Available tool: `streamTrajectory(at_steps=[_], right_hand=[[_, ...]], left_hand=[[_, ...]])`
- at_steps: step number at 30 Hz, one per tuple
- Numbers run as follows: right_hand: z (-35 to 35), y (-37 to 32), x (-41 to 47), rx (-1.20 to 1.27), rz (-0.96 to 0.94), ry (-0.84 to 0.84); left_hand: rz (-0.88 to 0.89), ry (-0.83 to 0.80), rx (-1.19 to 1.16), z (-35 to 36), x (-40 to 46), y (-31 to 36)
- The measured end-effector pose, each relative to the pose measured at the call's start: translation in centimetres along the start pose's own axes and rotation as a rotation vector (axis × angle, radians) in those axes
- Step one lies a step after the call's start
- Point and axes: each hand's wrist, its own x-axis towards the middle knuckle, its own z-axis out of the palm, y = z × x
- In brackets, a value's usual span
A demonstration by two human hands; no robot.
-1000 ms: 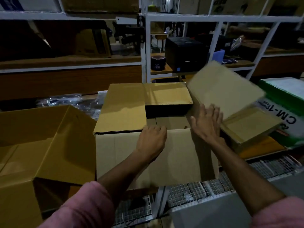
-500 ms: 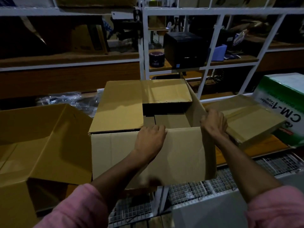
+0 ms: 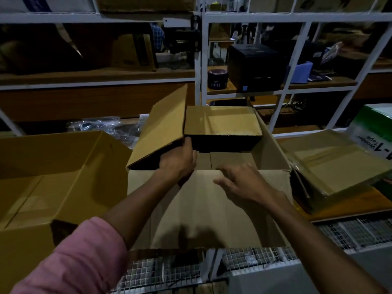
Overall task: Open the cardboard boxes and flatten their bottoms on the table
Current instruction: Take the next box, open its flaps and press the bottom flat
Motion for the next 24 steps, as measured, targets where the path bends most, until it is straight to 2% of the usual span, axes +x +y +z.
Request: streamTrajectory(at_steps=[3,6,8,11,13,20,24], right_hand=[[0.3,-0.7,0.9,-0.014,-0.018,-0.099],[0.5,-2.0,2.0,-0.021,-0.052,-0.141],[0.6,-3.1,2.7,0.0,-0.06,-0.172],[1.2,-4.7,4.0,0.023,-0.07,-0.197],[1.6,-5.5,4.8,0.027,-0.075,-0.222],[2.3,-5.9,5.2,-0.025,-0.038,-0.222],[2.8,-5.7,4.4,-0.051,-0.032,-0.149]], left_hand=[[-0.092,0.02,0.093,-1.0,0.1,-3.4],[-0.088,0.08,0.263,-1.0,0.1,-6.7],[-0.077,0.127,0.277,-1.2,0.0,-8.2],[-0.137,0.203,0.247,-1.7,-0.2,-9.3],[-0.186,0.189,0.188,-1.6,-0.6,-10.2],[-0.39,0.243,-0.172,-1.2,-1.6,-12.3],[-0.367,0.208,-0.195,-1.9,-2.1,-12.2]])
